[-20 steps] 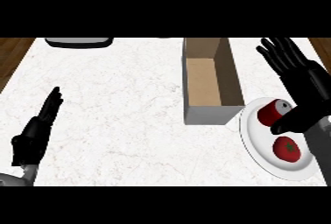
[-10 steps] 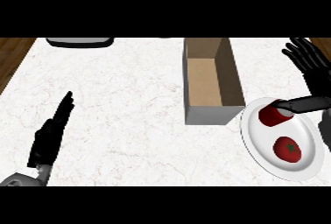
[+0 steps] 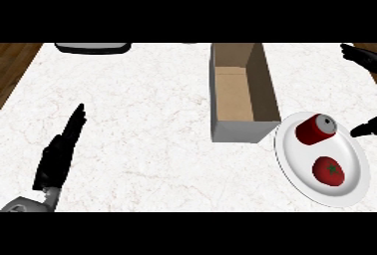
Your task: Pick the can from the plate and place it in the cardboard box
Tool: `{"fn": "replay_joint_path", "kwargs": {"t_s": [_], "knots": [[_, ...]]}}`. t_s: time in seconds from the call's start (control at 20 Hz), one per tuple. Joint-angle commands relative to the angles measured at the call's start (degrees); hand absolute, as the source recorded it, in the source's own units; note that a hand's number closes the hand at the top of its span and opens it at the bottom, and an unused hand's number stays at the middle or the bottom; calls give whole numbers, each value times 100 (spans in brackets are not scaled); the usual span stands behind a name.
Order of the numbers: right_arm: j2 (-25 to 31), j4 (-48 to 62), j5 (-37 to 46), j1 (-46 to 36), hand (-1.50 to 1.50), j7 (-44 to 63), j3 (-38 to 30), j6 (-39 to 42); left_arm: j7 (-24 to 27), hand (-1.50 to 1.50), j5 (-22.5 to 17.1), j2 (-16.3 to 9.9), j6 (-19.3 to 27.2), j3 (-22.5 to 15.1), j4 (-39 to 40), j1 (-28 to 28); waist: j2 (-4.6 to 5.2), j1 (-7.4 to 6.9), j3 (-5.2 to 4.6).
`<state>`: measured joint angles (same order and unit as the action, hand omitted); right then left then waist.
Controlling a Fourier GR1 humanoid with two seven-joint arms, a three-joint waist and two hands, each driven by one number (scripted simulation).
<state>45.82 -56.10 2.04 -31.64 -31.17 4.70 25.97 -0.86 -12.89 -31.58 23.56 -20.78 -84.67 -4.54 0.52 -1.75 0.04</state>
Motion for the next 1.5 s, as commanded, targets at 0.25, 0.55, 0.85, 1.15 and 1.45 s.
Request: {"fn": "replay_joint_path", "kwargs": {"t_s": [0.25, 0.55, 0.85, 1.15, 1.45], "knots": [[876, -201, 1785, -259, -150, -228, 1385, 788, -180, 0, 76, -4, -16, 169, 99, -157, -26, 67, -3], [513, -495, 2183, -321, -150, 424, 1443, 935, 87, 0, 262, 181, -133, 241, -2, 334, -53, 128, -6], [115, -505, 2696, 231, -150, 471, 1133, 537, -83, 0, 596, 393, -223, 482, 13, 242, -49, 151, -4], [-40, -646, 3208, 318, -150, 725, 981, 616, -59, 0, 666, 598, -486, 700, 43, 394, -54, 161, -6], [-342, -318, 3543, 160, -150, 596, 677, 705, -778, 0, 924, 579, -640, 810, -703, 400, -56, 137, -2]]}}
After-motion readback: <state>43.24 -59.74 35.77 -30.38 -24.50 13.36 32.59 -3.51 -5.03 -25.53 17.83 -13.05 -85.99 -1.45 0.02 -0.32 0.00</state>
